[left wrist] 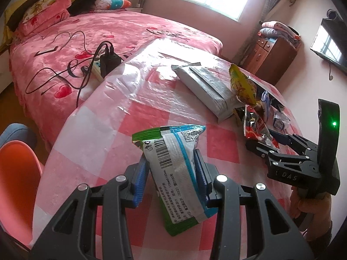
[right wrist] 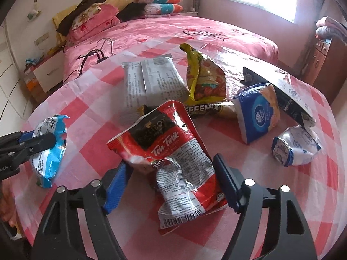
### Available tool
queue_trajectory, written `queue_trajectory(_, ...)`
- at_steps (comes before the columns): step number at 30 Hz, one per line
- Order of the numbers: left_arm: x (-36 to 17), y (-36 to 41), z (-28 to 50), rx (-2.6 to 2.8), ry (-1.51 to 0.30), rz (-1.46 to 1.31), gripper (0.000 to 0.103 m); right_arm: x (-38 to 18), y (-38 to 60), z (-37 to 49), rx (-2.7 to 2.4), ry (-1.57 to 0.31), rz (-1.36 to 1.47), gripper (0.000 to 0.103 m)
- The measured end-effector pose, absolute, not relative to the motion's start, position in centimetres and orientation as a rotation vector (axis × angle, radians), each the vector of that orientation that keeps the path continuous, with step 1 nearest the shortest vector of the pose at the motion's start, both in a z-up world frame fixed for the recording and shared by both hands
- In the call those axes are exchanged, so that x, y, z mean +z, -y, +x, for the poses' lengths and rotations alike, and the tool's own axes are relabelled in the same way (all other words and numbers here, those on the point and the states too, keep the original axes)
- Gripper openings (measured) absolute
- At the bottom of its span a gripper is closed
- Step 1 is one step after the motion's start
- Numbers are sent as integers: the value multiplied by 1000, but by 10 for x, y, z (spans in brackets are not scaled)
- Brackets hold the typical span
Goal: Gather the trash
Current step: 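Grasp the red chip bag with the right gripper, then carry both bags over the pink bucket and open both grippers to drop them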
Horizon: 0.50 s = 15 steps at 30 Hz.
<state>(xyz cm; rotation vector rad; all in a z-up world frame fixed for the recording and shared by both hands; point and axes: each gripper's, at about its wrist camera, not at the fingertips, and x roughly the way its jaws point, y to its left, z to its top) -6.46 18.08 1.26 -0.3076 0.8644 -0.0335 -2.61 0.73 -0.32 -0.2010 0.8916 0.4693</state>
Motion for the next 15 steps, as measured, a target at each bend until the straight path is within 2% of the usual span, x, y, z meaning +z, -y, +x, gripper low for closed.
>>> queue_trajectory(6,14,-182,-72,-51,-859,-309,42,-1,-4,-39,439,-886,-171,70)
queue_trajectory(15,18,-185,-87,-77,-840,-315,41,5,5,-57,401,-882,-110,56)
